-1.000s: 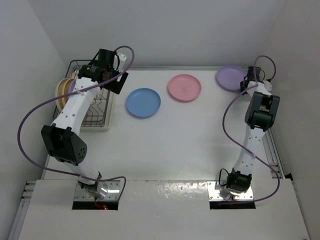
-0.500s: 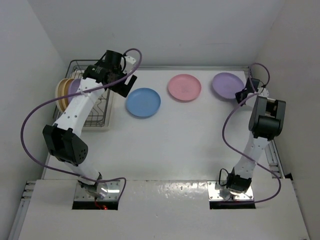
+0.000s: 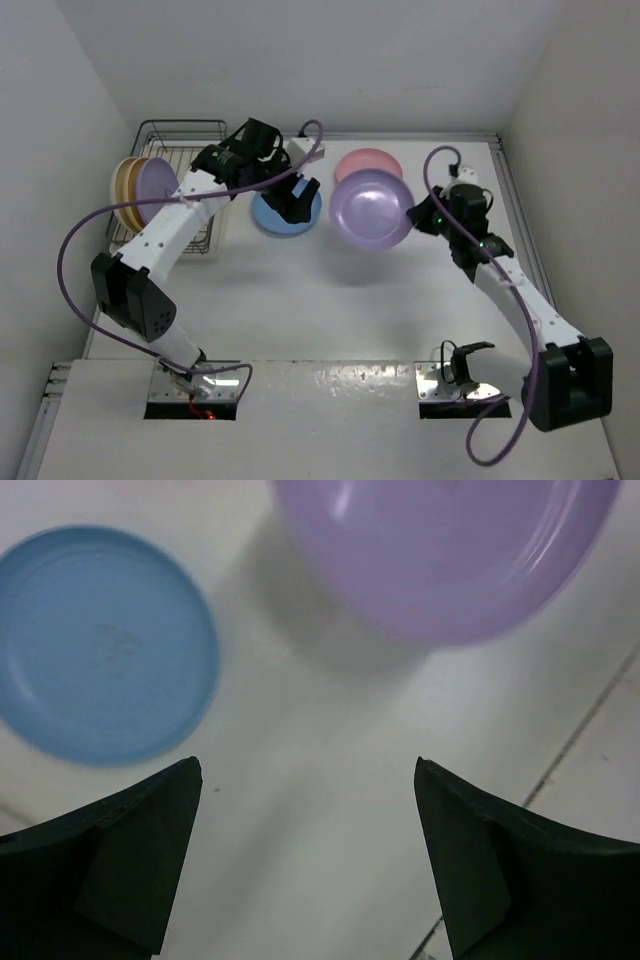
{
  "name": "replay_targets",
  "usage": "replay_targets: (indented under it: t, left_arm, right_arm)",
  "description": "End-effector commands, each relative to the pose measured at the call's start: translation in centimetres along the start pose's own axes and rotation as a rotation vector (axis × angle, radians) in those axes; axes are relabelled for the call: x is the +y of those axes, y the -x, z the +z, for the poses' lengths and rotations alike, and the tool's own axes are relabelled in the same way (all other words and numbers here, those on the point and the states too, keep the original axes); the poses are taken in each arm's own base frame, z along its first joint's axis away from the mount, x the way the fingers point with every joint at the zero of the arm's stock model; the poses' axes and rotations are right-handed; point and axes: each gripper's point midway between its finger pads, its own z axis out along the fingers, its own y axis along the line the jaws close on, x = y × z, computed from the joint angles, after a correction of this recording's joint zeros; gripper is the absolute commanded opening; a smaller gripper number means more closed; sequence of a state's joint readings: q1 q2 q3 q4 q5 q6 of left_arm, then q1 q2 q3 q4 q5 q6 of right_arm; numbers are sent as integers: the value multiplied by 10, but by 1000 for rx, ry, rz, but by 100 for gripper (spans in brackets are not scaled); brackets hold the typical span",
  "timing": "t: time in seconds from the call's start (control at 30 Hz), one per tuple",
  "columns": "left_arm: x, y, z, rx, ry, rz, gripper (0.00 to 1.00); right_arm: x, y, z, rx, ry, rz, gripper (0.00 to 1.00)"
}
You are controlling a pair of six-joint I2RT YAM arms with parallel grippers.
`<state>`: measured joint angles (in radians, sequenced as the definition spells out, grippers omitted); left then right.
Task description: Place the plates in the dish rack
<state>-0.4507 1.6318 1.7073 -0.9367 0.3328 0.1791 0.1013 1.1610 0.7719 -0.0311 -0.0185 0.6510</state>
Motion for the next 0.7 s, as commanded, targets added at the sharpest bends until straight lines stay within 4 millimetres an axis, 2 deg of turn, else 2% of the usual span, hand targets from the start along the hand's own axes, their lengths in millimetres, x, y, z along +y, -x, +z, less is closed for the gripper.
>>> replay_targets:
  t: [0.0, 0.03, 0.07, 0.1, 0.13, 0.17, 0.2, 0.3, 0.4, 0.47, 0.57, 0.63, 0.67]
  left_arm:
    - [-59, 14, -20, -109, -209, 92, 92]
    - [-69, 10, -19, -106, -242, 127, 92]
    - [-77, -4, -13, -71, -272, 118, 92]
    - [-81, -8, -11, -68, -280, 124, 92]
    - [-85, -15, -7, -48, -285, 126, 92]
    - [-85, -25, 0, -26, -291, 117, 92]
    - [-86, -29, -1, -20, -292, 114, 91]
    - [-89, -37, 7, -5, -301, 106, 90]
    - [-87, -35, 10, -17, -286, 90, 88]
    - [-82, -42, 22, 15, -270, 66, 87]
    - [-79, -47, 32, 38, -265, 48, 79]
    - [-79, -49, 33, 38, -265, 48, 71]
    - [-79, -49, 33, 38, -265, 48, 71]
  right_arm:
    - [7, -63, -23, 161, 25, -148, 0]
    - [11, -69, -35, 148, 31, -174, 0]
    - [17, -71, -42, 135, 46, -193, 0]
    - [16, -79, -45, 144, 43, -200, 0]
    - [17, -77, -50, 127, 51, -219, 0]
    - [26, -81, -56, 125, 83, -221, 0]
    - [26, -86, -59, 140, 83, -234, 0]
    - [32, -96, -70, 144, 123, -263, 0]
    - [46, -110, -79, 154, 195, -276, 0]
    - [52, -117, -85, 151, 233, -279, 0]
    - [63, -126, -92, 145, 281, -300, 0]
    - [64, -122, -93, 120, 278, -309, 0]
    - [68, -127, -95, 128, 293, -319, 0]
